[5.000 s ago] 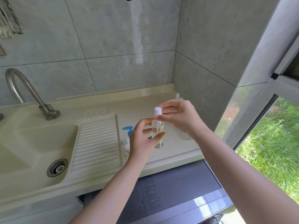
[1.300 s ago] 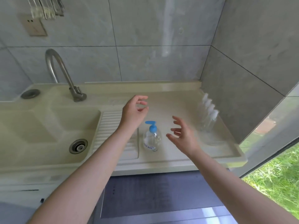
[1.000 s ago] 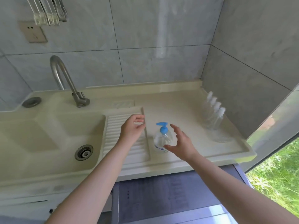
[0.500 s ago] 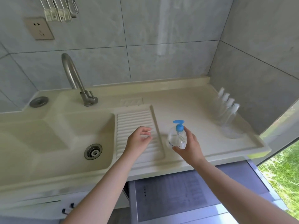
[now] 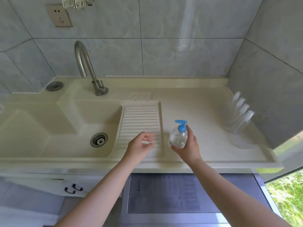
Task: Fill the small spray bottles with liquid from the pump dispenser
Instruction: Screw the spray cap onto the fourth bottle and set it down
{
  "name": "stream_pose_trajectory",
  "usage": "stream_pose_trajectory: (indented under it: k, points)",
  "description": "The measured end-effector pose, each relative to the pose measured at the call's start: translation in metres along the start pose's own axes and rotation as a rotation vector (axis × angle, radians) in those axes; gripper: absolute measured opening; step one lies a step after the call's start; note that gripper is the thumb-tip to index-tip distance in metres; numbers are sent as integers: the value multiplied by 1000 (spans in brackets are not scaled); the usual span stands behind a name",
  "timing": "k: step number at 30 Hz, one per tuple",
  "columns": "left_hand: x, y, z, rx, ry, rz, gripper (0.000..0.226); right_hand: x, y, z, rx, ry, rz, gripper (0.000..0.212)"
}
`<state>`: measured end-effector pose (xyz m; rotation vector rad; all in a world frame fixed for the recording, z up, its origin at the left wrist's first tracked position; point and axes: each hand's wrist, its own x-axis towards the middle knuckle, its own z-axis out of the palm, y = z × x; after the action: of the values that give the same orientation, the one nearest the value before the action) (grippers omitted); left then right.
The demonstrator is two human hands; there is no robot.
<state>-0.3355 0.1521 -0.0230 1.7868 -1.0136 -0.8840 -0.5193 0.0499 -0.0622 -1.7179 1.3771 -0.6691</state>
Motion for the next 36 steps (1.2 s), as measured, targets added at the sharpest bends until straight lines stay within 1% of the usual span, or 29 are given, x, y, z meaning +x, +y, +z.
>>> stream_pose_trajectory:
  k: [3,8,12,15,19,21,26,30,36]
  points:
    - [-5,-4,1,-7,19,-19,27,-1,7,4,22,35,-1,105]
    - [-6,-13,0,-4,9,-40,28,4,11,8,82,108,-44,94]
    - [4,-20,-8,-2,-46,-43,27,12,7,17,126,144,-53,89]
    - [26,-25,-25,12,-88,-24,27,25,-9,30,134,182,-103,87]
    - [59,-22,-47,26,-108,7,28,53,-45,48,113,157,-172,87]
    - [77,-22,-58,18,-100,26,30,70,-66,60,136,111,-184,87]
    - [133,-26,-106,16,-106,62,40,128,-111,108,104,38,-214,89]
    - [174,-28,-148,17,-73,88,48,175,-144,147,72,-23,-222,91]
    - [234,-42,-187,2,7,65,49,240,-179,195,-44,-91,-283,89]
